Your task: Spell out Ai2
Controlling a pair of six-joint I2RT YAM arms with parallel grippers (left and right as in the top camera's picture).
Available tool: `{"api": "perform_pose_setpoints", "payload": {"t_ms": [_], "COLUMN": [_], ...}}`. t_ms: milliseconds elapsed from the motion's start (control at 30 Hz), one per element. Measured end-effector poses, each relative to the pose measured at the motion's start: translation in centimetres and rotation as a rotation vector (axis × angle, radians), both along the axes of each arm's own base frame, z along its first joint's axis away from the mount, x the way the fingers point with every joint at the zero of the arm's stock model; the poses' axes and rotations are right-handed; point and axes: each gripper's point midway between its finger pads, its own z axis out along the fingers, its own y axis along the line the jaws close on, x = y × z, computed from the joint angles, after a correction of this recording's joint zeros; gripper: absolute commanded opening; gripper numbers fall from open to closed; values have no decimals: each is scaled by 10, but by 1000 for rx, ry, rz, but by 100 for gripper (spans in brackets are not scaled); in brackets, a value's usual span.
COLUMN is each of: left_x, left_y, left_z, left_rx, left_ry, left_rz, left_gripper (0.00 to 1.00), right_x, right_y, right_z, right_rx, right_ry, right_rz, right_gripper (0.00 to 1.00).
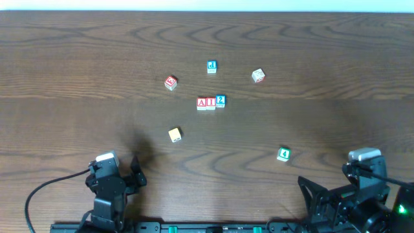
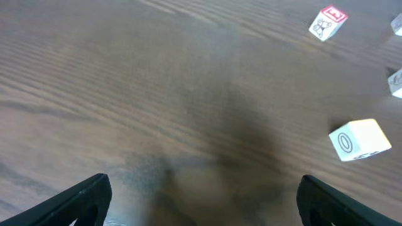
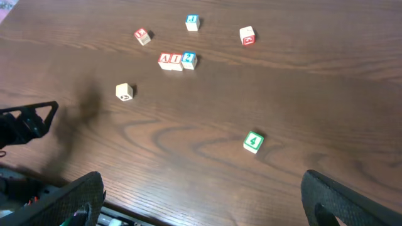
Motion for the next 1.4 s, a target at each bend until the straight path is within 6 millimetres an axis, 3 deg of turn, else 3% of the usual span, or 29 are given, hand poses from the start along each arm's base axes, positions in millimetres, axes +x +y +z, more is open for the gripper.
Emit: {"api": "perform_pose_setpoints", "payload": {"t_ms": [833, 1000, 1067, 1233, 1400], "left_x": [0, 0, 0, 0, 0], "left_y": [-3, -3, -3, -3, -3], "left_z": [-1, -1, -1, -1, -1], "left_rx": [-10, -10, -10, -10, -11], "left_ry": [4, 4, 3, 2, 3], "left_rz": [-14, -14, -14, -14, -14], "left_gripper": [95, 95, 95, 95, 95], "right_x": [1, 24, 41, 85, 86], "right_y": [-3, -5, -3, 8, 11], "right_z": [0, -1, -11, -72, -147], "right_rx": [-22, -58, -61, -50, -50], "right_ry": [-11, -78, -109, -220, -232], "right_rz": [-3, -8, -8, 13, 26], "right_gripper": [99, 99, 99, 99, 99]}}
